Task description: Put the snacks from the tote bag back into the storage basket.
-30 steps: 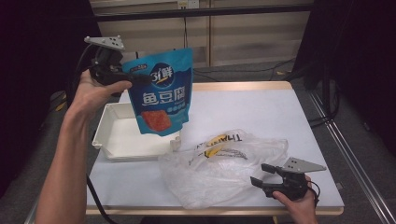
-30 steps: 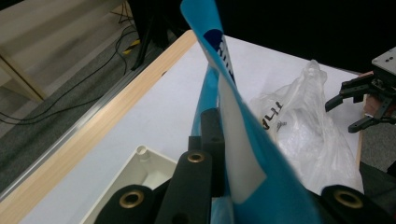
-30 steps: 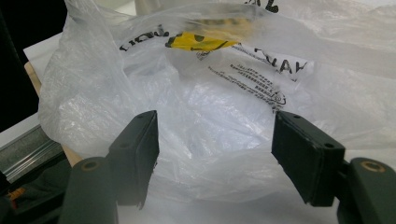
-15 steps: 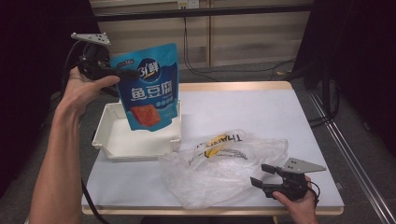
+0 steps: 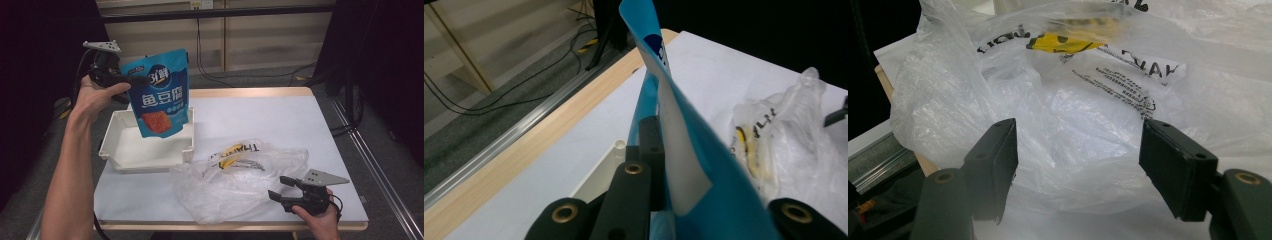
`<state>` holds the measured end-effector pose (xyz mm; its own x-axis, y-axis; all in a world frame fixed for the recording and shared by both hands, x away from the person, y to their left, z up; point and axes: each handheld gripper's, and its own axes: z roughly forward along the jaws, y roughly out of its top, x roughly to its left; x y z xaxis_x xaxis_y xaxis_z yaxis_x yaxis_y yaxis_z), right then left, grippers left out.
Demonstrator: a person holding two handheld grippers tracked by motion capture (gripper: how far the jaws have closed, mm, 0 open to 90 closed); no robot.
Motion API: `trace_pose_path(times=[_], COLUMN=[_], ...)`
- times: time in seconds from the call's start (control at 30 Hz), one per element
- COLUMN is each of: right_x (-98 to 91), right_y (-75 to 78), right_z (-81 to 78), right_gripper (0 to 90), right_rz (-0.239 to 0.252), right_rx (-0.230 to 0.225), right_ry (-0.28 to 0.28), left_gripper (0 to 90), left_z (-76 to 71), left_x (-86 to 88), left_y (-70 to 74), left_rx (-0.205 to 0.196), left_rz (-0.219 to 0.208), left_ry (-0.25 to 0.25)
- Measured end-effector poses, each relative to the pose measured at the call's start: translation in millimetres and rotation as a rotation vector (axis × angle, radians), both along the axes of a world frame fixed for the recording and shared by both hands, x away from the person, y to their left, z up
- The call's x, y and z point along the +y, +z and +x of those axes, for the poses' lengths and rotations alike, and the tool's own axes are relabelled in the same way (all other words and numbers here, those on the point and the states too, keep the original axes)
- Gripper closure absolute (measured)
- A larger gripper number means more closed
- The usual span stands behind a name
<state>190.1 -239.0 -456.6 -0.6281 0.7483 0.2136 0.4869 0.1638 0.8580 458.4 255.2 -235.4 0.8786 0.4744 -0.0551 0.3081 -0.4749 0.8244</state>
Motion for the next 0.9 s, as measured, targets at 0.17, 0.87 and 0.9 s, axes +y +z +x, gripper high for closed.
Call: trace_pose_path(times=[0.17, 0.87, 0.9], right_x=[-1.2, -1.8, -2.0], right_y=[-0.1, -0.3, -0.5], right_z=[0.0, -1.1, -1.1], right_gripper=[31.4, 31.1, 31.1], right_rz=[0.000, 0.006, 0.007], right_rx=[0.001, 0.000, 0.001], right_ry=[-0.005, 0.007, 0.007], left_gripper=[90.0, 90.0, 90.0], left_z=[8.0, 38.2, 39.0], left_x=[-5.2, -18.1, -18.3], left_y=[-11.3, -54.7, -55.9], left_rx=[0.010, 0.028, 0.029], left_rz=[0.023, 0.031, 0.029], left_ry=[-0.007, 0.018, 0.017])
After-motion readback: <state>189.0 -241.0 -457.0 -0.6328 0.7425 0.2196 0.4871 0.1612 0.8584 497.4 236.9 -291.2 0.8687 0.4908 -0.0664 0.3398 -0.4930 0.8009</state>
